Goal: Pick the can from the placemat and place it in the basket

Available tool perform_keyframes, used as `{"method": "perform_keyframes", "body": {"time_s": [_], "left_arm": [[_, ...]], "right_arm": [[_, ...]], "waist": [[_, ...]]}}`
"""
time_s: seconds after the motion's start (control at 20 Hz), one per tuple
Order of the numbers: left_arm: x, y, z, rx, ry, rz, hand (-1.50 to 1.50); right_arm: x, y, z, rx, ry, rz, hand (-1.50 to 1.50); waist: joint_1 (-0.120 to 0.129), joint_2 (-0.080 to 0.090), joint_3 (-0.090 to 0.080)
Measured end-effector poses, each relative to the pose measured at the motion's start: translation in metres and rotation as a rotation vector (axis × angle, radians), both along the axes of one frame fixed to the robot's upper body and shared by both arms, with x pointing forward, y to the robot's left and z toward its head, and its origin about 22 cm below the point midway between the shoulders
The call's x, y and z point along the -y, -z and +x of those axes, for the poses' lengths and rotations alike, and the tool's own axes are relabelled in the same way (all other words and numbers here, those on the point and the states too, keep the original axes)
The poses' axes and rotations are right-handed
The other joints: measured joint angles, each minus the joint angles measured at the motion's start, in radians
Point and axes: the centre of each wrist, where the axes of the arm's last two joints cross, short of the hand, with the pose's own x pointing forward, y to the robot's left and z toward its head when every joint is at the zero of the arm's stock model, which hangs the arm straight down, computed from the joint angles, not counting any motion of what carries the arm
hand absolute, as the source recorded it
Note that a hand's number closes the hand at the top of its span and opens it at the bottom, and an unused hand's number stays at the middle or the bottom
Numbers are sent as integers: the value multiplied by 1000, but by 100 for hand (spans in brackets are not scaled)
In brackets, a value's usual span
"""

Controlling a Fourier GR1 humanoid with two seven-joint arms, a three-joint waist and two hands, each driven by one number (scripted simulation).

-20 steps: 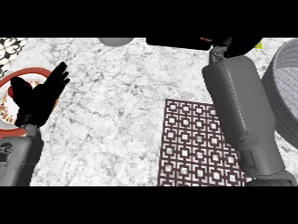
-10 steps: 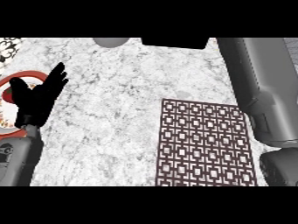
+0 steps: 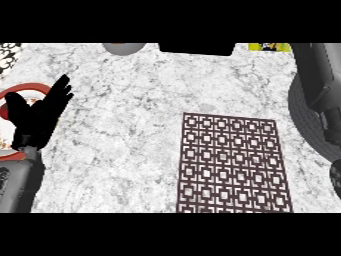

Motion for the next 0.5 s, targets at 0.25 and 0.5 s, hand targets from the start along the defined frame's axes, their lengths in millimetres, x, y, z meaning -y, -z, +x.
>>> {"method": "perform_keyframes", "body": {"time_s": [0.25, 0.5], "left_arm": [[-2, 4, -7, -2, -14, -6, 0], [-8, 5, -9, -9, -29, -13, 0]], "right_arm": [[28, 10, 2, -25, 68, -6, 150], [47, 24, 2, -42, 92, 8, 150]], "waist": [[-16, -6, 1], [-36, -13, 2]]}}
